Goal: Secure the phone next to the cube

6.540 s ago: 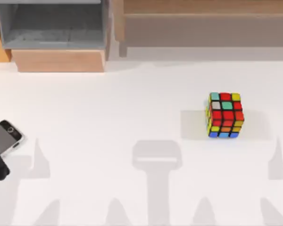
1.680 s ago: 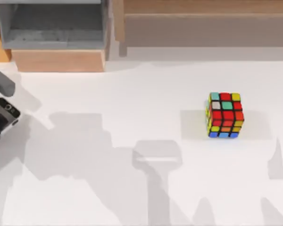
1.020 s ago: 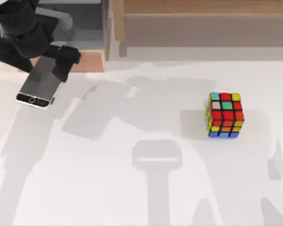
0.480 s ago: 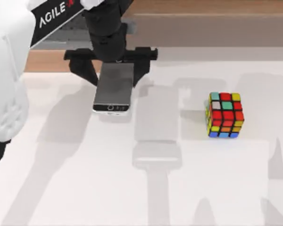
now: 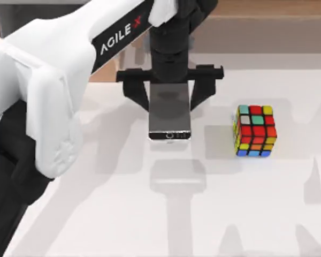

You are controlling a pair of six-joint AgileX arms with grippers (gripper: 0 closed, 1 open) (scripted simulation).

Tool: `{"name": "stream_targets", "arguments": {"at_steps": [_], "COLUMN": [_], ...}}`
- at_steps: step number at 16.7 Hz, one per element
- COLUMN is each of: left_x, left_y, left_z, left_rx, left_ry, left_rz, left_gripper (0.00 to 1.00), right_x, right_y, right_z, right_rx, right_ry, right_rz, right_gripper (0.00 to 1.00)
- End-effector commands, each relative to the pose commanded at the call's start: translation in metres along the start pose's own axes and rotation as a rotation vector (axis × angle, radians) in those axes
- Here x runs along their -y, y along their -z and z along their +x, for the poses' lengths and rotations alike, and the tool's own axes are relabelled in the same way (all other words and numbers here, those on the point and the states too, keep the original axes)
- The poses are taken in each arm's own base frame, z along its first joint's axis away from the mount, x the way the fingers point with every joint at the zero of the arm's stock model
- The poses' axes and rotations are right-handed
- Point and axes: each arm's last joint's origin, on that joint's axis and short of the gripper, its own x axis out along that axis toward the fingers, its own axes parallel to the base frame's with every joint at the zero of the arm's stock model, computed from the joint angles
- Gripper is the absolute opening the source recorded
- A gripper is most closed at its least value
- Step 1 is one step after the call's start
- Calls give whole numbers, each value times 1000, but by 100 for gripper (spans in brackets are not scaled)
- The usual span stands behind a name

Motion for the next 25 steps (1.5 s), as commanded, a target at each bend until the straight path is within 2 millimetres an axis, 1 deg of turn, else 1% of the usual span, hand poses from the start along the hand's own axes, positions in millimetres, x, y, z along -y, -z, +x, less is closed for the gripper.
{"name": "stream_targets", "arguments": {"at_steps": [3,6,14,17,22,25], "left_x": [14,20,19,22,29,29], "left_y": [6,9,8,10,18,21], "left_z": [1,2,3,12,33,41], "left_rx": [8,14,13,-10,-72,-99], "left_ry": [-14,-24,-25,-31,-37,-30], "left_rz": [-5,-2,-4,6,27,32], "left_gripper": [0,0,0,0,0,0], "right_x": [0,0,0,0,0,0], "right_y": [0,0,0,0,0,0], "right_z": [0,0,0,0,0,0], "right_rx": [0,0,0,0,0,0], "right_ry": [0,0,0,0,0,0], "right_rz": [0,0,0,0,0,0], "right_gripper": [100,100,100,100,100,100]}}
